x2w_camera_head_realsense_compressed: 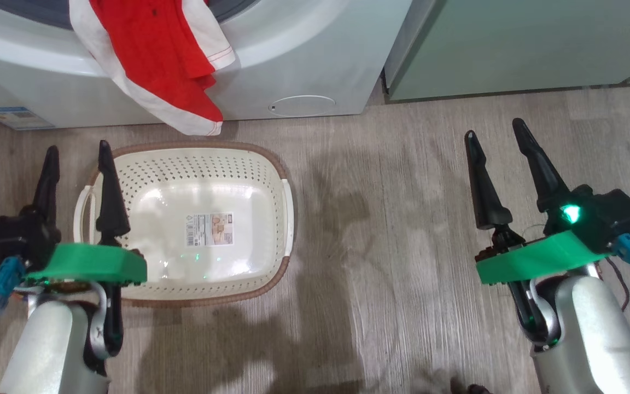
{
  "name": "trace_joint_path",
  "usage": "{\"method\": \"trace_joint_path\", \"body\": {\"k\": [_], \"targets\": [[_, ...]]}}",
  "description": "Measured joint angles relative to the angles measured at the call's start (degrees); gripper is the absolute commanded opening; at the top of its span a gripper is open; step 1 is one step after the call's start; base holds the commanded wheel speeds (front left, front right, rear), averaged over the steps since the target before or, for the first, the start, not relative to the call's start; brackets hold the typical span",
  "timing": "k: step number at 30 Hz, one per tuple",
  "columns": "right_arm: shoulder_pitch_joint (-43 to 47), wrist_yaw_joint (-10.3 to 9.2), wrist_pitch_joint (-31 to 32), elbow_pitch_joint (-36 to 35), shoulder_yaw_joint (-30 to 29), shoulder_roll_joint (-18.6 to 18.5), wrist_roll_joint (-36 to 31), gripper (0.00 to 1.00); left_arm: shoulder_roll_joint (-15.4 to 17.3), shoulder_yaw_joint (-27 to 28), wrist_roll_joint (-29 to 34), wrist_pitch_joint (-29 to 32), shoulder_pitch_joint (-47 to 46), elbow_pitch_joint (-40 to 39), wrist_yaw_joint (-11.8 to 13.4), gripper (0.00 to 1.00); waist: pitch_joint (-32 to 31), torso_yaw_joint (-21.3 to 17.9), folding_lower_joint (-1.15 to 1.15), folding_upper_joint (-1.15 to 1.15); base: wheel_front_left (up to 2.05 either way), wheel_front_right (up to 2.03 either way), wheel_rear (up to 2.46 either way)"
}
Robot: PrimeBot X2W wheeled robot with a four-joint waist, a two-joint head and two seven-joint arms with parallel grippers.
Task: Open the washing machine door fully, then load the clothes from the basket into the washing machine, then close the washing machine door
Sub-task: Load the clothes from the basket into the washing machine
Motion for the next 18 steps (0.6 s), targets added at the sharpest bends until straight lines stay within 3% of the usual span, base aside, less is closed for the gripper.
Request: {"method": "trace_joint_path", "body": {"k": [18], "targets": [[0.0, 0.0, 0.2, -0.6, 0.0, 0.0, 0.0, 1.0, -0.6, -0.5, 1.0, 0.2, -0.3, 1.4, -1.2, 1.0, 1.3, 0.7, 0.0, 0.0, 0.0, 0.0, 0.0]]}}
